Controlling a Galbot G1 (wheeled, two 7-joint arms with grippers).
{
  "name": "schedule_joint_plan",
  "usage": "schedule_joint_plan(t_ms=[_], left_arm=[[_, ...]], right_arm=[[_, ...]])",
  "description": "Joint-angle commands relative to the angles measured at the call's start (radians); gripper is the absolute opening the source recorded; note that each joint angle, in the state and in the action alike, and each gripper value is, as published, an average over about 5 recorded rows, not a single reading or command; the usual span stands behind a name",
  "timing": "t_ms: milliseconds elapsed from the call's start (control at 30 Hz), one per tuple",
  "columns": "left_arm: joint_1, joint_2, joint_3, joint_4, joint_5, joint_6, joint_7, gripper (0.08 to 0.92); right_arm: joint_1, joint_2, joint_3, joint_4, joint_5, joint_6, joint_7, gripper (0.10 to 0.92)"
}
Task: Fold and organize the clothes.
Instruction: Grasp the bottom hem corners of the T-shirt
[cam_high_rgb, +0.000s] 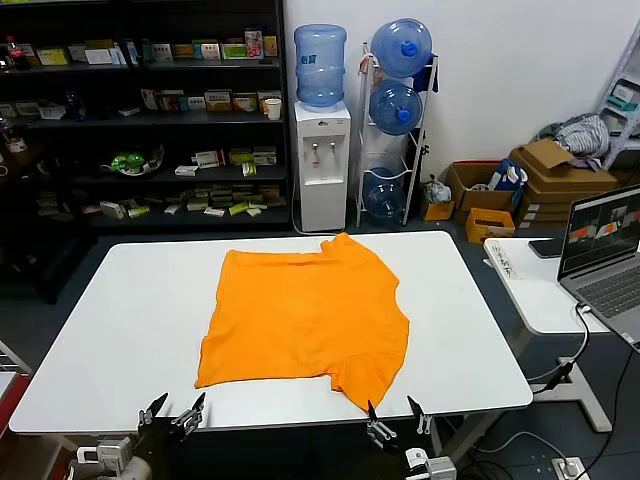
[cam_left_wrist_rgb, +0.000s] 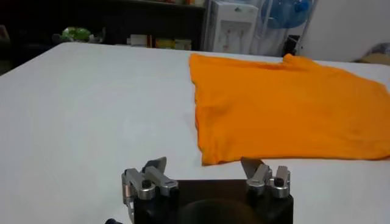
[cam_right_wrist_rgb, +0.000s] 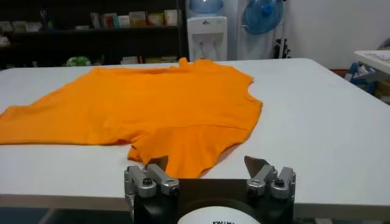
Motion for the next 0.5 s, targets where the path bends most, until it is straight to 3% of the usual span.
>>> schedule_joint_plan(t_ms=[33, 333, 500], left_arm=[[-0.011, -0.001, 0.003, 0.011, -0.001, -0.013, 0.005, 0.823], [-0.179, -0.042, 0.060, 0.175, 0.023, -0.027, 0.015, 0.823], [-0.235, -0.063, 0.079, 0.258, 0.034, -0.044, 0.018, 0.818]], right_arm=[[0.042, 0.004, -0.007, -0.032, 0.009, 0.001, 0.013, 0.823], [0.182, 0.071, -0.028, -0.205, -0.026, -0.017, 0.039, 0.817], [0.186, 0.080, -0.033, -0.227, -0.039, -0.018, 0.040, 0.723]])
